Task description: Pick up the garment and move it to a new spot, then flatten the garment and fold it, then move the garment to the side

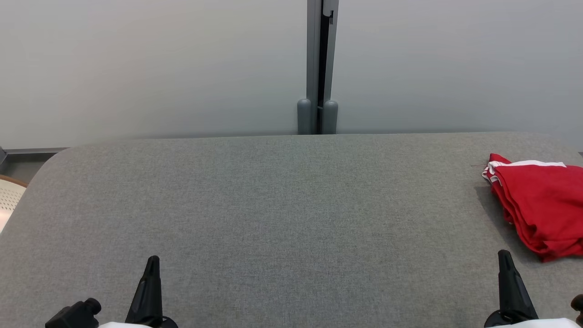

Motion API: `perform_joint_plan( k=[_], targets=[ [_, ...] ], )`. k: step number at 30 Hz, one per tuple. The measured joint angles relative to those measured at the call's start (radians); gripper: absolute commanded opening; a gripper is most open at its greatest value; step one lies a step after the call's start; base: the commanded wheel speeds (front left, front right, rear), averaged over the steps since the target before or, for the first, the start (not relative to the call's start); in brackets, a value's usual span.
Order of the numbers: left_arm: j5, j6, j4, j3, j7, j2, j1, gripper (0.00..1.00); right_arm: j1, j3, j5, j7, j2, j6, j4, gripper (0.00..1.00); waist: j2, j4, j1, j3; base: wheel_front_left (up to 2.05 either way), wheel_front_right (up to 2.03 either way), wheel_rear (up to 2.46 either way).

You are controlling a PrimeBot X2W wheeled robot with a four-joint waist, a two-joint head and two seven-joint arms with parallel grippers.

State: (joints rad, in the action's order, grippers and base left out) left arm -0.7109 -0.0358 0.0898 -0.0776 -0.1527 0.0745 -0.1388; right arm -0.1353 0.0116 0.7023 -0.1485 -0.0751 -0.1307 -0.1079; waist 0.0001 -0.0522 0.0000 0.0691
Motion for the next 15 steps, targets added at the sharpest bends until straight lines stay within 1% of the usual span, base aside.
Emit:
perform_joint_plan(
  k=[6, 7, 15],
  targets=[
    [-0.093, -0.009, 0.013, 0.010, 0.017, 0.003, 0.023, 0.00, 0.021, -0.004, 0.089, 0.018, -0.002, 0.000, -0.011, 0.00, 0.0000, 0.003, 0.0000, -0.005, 0.00, 0.00, 0.00],
    [-0.119, -0.012, 0.016, 0.013, 0.021, 0.004, 0.027, 0.00, 0.029, -0.006, 0.118, 0.026, -0.002, 0.000, -0.015, 0.00, 0.0000, 0.004, 0.0000, -0.006, 0.00, 0.00, 0.00],
    [-0.228, -0.022, 0.032, 0.026, 0.048, 0.005, 0.052, 0.00, 0.056, -0.014, 0.226, 0.049, -0.003, 0.000, -0.031, 0.00, 0.0000, 0.009, 0.0000, -0.012, 0.00, 0.00, 0.00]
  ],
)
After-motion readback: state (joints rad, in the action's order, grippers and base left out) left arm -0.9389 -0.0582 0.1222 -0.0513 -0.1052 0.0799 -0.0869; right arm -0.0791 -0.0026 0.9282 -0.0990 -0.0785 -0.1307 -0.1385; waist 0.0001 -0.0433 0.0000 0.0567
